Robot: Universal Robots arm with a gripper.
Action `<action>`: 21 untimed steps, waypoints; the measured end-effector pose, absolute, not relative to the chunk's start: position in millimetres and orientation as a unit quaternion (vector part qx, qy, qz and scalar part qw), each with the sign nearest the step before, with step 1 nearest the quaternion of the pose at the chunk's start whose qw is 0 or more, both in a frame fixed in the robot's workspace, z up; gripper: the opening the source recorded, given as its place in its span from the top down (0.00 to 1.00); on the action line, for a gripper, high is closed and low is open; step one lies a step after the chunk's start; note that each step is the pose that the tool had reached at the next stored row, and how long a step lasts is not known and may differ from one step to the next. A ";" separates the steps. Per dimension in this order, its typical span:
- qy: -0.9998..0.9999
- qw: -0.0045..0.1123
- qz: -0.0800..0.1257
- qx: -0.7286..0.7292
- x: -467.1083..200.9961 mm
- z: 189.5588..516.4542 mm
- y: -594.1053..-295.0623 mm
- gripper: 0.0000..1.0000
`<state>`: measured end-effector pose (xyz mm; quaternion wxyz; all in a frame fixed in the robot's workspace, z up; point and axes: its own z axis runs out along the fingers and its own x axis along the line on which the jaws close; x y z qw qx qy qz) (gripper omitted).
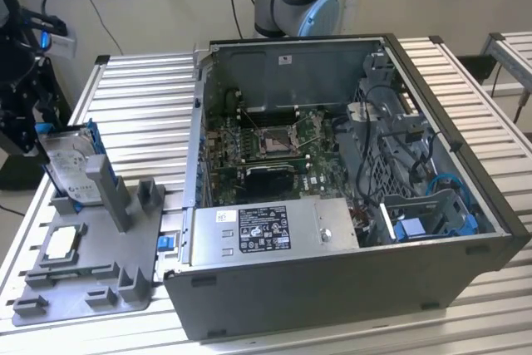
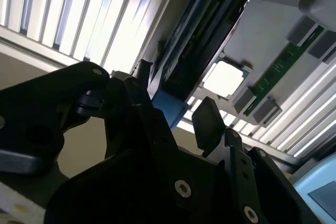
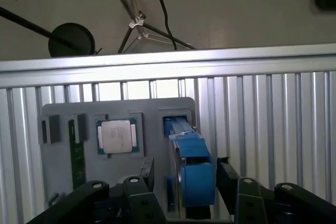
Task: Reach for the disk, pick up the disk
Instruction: 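Pick up the disk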
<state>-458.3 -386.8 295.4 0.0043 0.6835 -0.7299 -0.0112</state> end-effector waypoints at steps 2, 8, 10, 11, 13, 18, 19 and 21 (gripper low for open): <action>-0.727 0.004 -0.011 0.687 -458.2 292.6 -386.8 0.00; -0.717 0.004 -0.011 0.697 -458.2 286.9 -386.8 0.00; -0.713 0.004 -0.012 0.701 -458.3 285.5 -386.8 0.00; -0.711 0.003 -0.012 0.703 -458.3 284.7 -386.8 0.00; -0.706 0.003 -0.012 0.708 -458.2 282.7 -386.8 0.00; -0.702 0.003 -0.012 0.712 -458.2 275.7 -386.9 0.00; -0.702 0.003 -0.012 0.712 -458.2 274.2 -386.9 0.00; -0.701 0.003 -0.012 0.713 -458.2 272.3 -386.9 0.00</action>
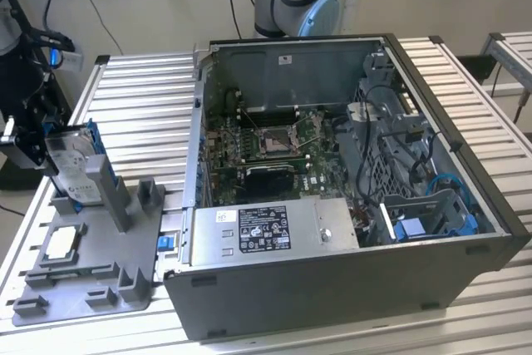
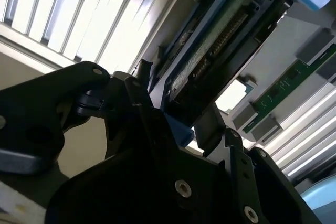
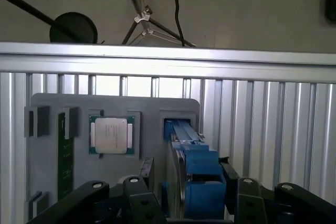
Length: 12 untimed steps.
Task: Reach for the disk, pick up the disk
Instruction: 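Pick up the disk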
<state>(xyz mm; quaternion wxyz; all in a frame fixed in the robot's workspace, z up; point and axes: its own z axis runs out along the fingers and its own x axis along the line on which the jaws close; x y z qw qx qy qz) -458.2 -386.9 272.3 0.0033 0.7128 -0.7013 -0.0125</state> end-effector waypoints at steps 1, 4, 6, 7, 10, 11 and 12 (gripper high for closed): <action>-0.701 0.003 -0.012 0.713 -458.3 271.8 -386.9 0.00; -0.701 0.003 -0.012 0.713 -458.2 268.8 -386.9 0.00; -0.701 0.003 -0.012 0.713 -458.2 266.4 -386.9 0.00; -0.701 0.003 -0.012 0.713 -458.2 265.3 -386.9 0.00; -0.701 0.003 -0.013 0.713 -458.3 264.2 -386.9 0.00; -0.701 0.003 -0.013 0.713 -458.2 263.3 -386.9 0.00; -0.701 0.003 -0.013 0.713 -458.3 263.0 -386.9 1.00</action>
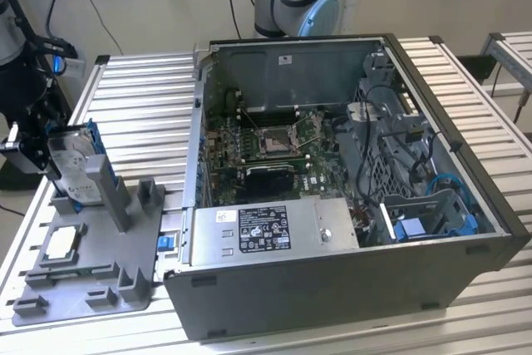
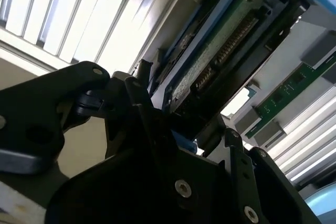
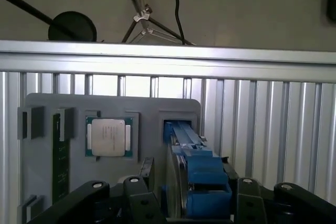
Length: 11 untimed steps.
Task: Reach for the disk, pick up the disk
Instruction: 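Pick up the disk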
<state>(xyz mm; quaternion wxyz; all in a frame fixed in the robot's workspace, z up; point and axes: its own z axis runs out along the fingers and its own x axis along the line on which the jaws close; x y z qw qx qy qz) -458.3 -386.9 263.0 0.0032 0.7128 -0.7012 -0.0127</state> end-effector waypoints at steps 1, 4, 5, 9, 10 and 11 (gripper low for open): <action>-0.701 0.003 -0.013 0.713 -458.3 263.0 -386.9 1.00; -0.701 0.003 -0.013 0.713 -458.2 262.8 -386.9 1.00; -0.701 0.003 -0.013 0.713 -458.2 262.7 -386.9 1.00; -0.701 0.003 -0.013 0.713 -458.2 262.8 -386.9 1.00; -0.701 0.003 -0.013 0.713 -458.2 262.7 -386.9 1.00; -0.701 0.003 -0.013 0.713 -458.2 262.8 -386.9 1.00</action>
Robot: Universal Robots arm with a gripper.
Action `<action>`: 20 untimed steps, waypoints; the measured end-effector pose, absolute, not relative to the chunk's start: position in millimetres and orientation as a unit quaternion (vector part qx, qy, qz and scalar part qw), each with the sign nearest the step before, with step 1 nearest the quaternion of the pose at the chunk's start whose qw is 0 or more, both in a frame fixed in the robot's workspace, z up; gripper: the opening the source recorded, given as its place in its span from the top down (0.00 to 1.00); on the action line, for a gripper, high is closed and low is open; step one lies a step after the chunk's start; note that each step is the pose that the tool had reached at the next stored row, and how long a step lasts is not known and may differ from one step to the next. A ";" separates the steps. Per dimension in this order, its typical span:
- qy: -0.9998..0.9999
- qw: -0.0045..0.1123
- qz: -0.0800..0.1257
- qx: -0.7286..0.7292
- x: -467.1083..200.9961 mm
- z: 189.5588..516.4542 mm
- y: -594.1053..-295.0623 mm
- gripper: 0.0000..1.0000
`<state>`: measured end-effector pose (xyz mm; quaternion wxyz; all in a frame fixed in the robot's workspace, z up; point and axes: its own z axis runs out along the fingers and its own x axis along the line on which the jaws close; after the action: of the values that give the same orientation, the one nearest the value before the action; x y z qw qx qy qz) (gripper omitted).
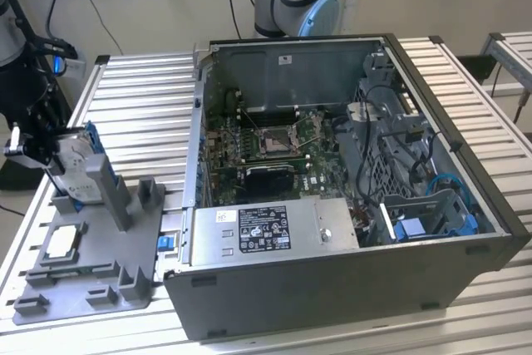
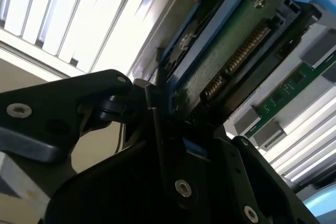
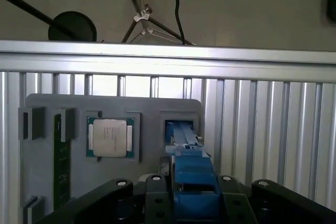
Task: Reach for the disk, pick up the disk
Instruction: 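Pick up the disk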
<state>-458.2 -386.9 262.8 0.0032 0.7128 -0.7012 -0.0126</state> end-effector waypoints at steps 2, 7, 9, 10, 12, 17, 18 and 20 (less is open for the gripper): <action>-0.701 0.003 -0.013 0.713 -458.2 262.7 -386.9 1.00; -0.701 0.005 -0.011 0.713 -458.2 262.5 -386.6 1.00; -0.701 0.005 -0.011 0.713 -458.2 262.7 -386.7 1.00; -0.701 0.003 -0.013 0.713 -458.2 262.8 -386.7 1.00; -0.701 0.002 -0.014 0.713 -458.2 262.7 -386.5 1.00; -0.701 0.002 -0.014 0.713 -458.2 262.7 -386.6 1.00; -0.701 0.001 -0.014 0.713 -458.2 262.7 -386.6 1.00; -0.701 0.001 -0.014 0.713 -458.3 262.9 -386.6 1.00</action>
<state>-458.3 -386.6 262.9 0.0013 0.7128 -0.7012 -0.0142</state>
